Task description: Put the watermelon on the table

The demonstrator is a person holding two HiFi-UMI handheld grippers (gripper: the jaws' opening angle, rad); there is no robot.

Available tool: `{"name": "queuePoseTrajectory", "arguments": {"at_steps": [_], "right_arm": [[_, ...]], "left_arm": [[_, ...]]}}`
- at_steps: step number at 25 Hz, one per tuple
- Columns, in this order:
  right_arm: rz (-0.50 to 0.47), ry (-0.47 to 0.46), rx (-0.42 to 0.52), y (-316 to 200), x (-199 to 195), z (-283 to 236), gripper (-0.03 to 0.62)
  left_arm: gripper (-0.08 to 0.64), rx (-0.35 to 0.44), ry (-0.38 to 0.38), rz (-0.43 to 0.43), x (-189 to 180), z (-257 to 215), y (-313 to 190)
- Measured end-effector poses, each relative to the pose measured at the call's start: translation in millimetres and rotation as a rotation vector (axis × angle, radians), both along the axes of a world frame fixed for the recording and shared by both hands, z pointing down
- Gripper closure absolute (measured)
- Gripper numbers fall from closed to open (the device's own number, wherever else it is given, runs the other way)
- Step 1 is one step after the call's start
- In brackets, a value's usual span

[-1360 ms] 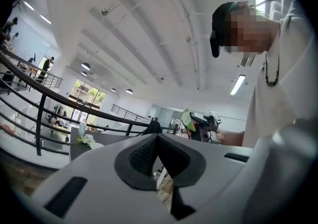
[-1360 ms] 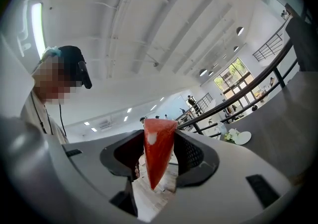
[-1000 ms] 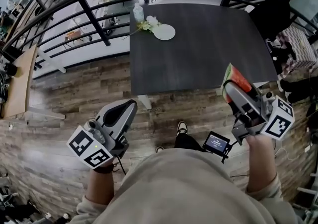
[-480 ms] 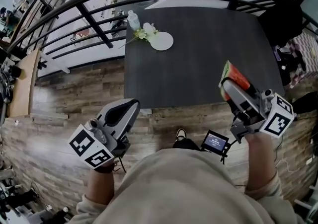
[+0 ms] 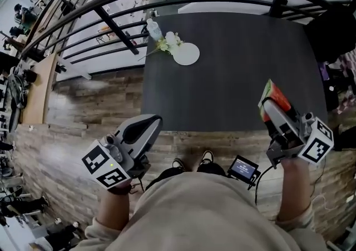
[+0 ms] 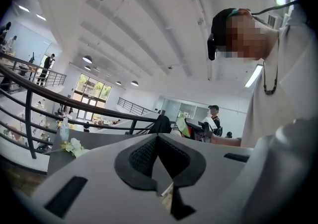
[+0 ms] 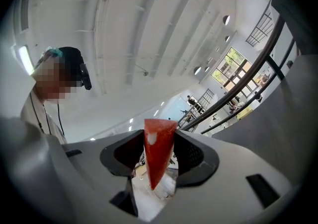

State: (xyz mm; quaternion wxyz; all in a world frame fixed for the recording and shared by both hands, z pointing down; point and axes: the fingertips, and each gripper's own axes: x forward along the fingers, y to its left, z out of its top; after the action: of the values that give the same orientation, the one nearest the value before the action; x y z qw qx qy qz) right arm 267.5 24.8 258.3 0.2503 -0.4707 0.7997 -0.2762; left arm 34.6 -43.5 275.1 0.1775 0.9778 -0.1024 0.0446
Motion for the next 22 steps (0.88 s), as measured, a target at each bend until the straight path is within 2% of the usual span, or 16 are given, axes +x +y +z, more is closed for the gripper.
{"name": "queuePoseTrajectory", "arguments": {"at_steps": [4, 8, 14, 18, 22], "right_arm": [[0.018, -0.025, 0.006, 7.2, 19.4, 7.7, 0.391], [0.059, -0.021, 0.014, 13.1, 31.2, 10.4, 0.391], [0.157, 0.002, 0.008, 33.2, 53.6, 20.7, 0.391], [0.238, 0.028, 0.013, 51.3, 65.4, 10.6, 0.391], [0.293, 0.05, 0.008, 62.5, 68.4, 1.4, 0.391]], "left_arm": [[0.554, 0.016, -0.028, -0.013, 10.5, -4.4, -4.2], [0.555, 0.026, -0.032, 0.021, 25.3, -5.0, -14.7], [0.555, 0.047, -0.003, 0.147, 71.0, 0.5, -24.9], [0.554, 0.071, 0.038, 0.249, 106.9, -12.8, -29.2], [0.554, 0.082, 0.065, 0.319, 127.5, -23.7, -31.6]]}}
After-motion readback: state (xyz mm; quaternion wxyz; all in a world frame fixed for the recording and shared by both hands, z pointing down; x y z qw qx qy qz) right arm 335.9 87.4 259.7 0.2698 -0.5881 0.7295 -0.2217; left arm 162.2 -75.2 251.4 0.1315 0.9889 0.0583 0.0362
